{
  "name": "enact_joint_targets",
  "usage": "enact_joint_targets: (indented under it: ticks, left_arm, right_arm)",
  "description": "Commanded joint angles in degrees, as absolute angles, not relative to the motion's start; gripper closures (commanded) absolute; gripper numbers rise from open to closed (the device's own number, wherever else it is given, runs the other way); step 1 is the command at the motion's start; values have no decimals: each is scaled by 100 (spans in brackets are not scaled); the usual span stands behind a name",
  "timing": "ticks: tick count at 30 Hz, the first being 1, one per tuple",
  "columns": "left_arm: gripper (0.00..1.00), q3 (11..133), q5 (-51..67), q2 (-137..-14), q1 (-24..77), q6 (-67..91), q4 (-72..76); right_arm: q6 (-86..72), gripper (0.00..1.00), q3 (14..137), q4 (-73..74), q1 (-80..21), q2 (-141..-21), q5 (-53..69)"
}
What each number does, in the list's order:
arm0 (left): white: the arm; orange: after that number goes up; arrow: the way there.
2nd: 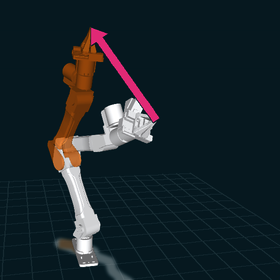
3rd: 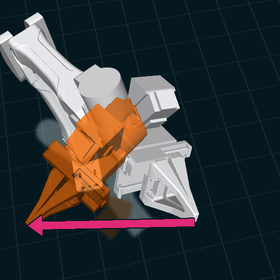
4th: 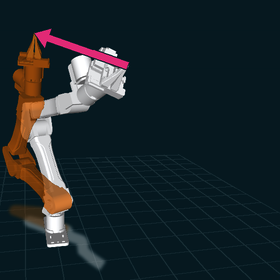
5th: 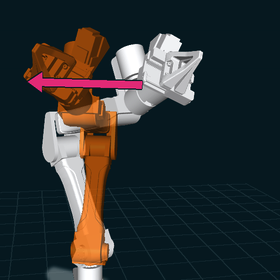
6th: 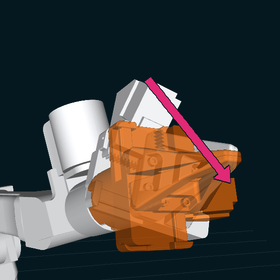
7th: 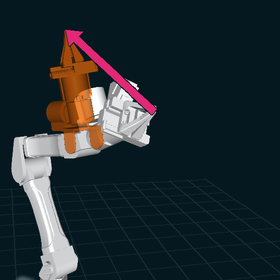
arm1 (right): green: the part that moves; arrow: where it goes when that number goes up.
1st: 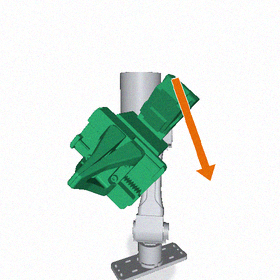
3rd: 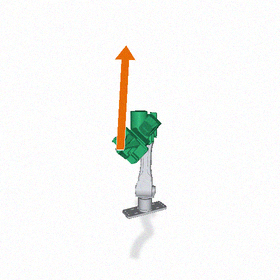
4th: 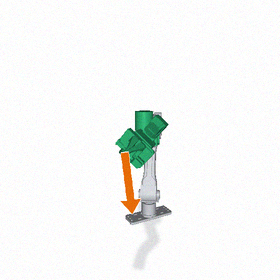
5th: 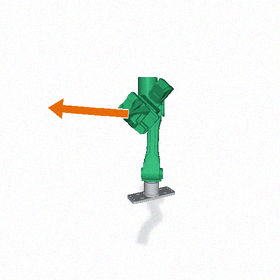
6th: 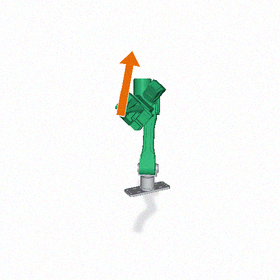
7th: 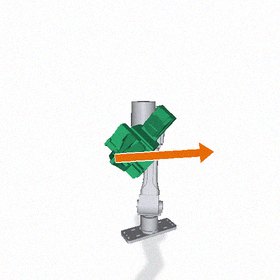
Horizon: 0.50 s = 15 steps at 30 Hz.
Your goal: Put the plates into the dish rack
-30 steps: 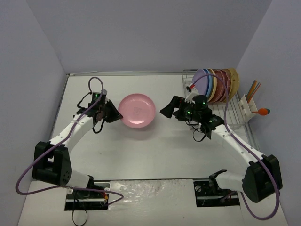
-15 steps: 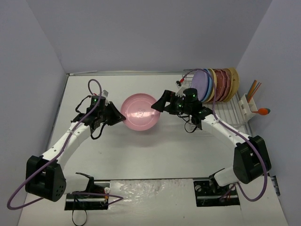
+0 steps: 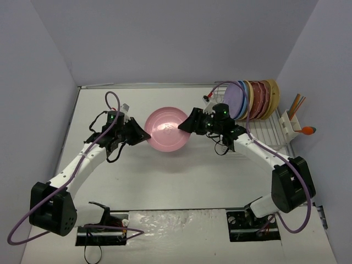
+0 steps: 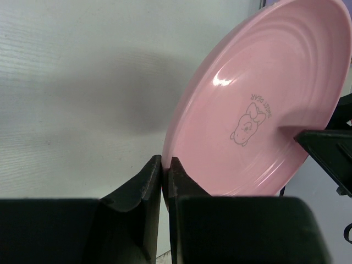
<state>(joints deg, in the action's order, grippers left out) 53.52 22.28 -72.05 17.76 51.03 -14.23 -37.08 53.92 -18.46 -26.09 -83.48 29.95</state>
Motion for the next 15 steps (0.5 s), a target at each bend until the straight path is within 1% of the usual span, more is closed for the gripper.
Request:
enact_joint_targets:
  ticks: [1, 5, 6, 7, 9, 11, 14, 15]
  left_arm:
    - [100, 5726, 2478, -7073, 1828, 5153, -896]
    - [100, 5722, 2420, -7091, 1828, 5081, -953]
    - [98, 5727, 2406, -7098, 1828, 5061, -985]
    - [95, 5737, 2401, -7108, 1828, 5041, -1020]
    - [90, 5762, 2335, -7120, 1828, 4954, -1117]
    - [77, 5801, 2207, -7125, 1828, 4826, -1261]
    - [55, 5989, 1790, -7057, 1828, 4494, -1814]
    - [39, 6059, 1589, -7046, 1828, 4395, -2027]
  right_arm:
    - [-3568, 65, 5698, -2234, -2637, -8248, 3140]
    - [-3378, 90, 5807, -2029, -2630, -8130, 2933]
    - [-3313, 95, 5828, -1979, -2625, -8092, 2863]
    - [-3242, 99, 5849, -1928, -2620, -8052, 2773]
    - [-3152, 100, 5913, -1800, -2608, -8008, 2653]
    - [-3003, 100, 5974, -1680, -2590, -7957, 2449]
    - [-2691, 100, 6207, -1339, -2537, -7863, 2010]
    - [-2575, 100, 6360, -1238, -2495, -7812, 1713]
